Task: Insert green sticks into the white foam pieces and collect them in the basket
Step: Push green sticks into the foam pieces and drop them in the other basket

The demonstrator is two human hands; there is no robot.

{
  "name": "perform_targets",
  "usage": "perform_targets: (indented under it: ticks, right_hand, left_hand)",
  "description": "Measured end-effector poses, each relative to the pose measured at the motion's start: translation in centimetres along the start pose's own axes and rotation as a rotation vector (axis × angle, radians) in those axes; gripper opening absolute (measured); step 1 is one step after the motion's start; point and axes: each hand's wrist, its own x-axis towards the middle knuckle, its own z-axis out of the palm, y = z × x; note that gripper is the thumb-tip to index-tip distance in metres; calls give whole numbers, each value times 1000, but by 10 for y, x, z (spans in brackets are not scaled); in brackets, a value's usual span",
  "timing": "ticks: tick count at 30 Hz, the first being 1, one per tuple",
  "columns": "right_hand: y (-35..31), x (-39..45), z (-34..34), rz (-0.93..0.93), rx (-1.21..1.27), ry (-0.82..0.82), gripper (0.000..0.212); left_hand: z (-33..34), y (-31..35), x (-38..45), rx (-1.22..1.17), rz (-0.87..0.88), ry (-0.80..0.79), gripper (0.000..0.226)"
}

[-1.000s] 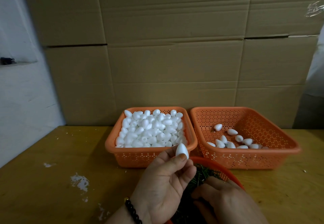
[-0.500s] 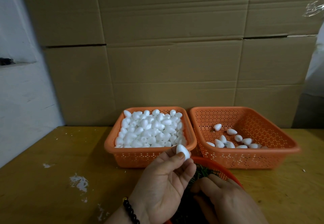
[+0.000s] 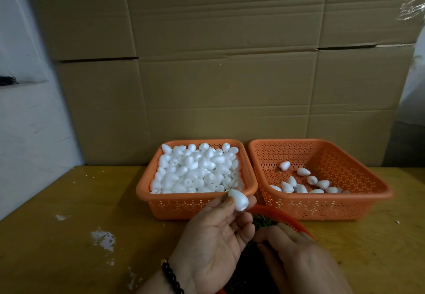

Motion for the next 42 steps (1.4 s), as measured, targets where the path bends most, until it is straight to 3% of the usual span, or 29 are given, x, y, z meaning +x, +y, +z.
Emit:
perform_targets:
  ticks: [3, 7, 10, 13, 20, 26, 33, 39, 42]
  right_hand:
    - [-1, 1, 0, 8, -9, 17, 11]
    - [0, 0, 1, 4, -29, 14, 24]
    - [0, 1, 1, -19, -43, 57, 4]
    - [0, 1, 2, -6, -32, 76, 26]
    - [0, 2, 3, -23, -50, 92, 28]
    - [0, 0, 2, -27, -32, 40, 5]
    - [1, -1, 1, -8, -2, -43, 30]
    - [0, -1, 0, 9, 20, -38, 29]
    - [0, -2, 0, 13, 43, -14, 18]
  left_hand:
    - [0, -1, 1, 8, -1, -11, 43]
    - [0, -1, 1, 14, 25, -43, 37]
    - [0, -3, 0, 36, 61, -63, 32]
    - [1, -3, -1, 76, 87, -90, 27]
    - [2, -4, -3, 136, 152, -146, 23]
    - [-1, -7, -1, 264, 278, -116, 44]
    - [0, -10, -3, 472, 468, -133, 35]
    - [1, -12, -1, 482, 461, -119, 28]
    - [1, -11, -2, 452, 440, -112, 26]
